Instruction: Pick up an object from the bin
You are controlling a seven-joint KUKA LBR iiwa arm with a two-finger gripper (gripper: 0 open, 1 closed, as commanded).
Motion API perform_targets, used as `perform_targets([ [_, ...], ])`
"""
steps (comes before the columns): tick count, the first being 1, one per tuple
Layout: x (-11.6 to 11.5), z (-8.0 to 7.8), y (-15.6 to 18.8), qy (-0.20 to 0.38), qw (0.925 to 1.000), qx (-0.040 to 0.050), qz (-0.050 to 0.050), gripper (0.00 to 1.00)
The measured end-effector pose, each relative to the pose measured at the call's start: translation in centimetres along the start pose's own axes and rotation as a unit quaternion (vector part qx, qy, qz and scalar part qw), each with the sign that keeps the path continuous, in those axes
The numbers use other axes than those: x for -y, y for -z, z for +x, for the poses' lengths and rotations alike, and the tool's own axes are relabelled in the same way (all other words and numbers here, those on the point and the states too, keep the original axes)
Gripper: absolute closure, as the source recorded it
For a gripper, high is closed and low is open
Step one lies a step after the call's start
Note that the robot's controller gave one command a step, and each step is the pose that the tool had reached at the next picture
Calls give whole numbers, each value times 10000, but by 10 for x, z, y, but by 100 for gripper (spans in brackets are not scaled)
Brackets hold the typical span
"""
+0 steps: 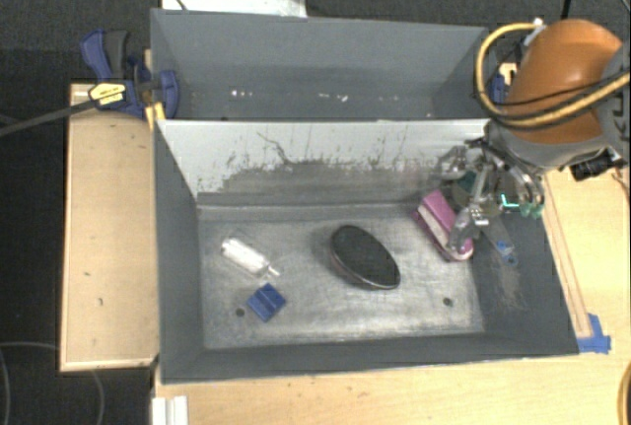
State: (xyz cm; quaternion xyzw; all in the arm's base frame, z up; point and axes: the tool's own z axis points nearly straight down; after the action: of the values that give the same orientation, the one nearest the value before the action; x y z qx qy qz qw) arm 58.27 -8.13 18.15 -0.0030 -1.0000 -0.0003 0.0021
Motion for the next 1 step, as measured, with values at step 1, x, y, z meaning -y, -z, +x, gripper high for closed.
perform_targets([
  [1, -69, 12, -112, 430, 9991, 52, 3, 0],
])
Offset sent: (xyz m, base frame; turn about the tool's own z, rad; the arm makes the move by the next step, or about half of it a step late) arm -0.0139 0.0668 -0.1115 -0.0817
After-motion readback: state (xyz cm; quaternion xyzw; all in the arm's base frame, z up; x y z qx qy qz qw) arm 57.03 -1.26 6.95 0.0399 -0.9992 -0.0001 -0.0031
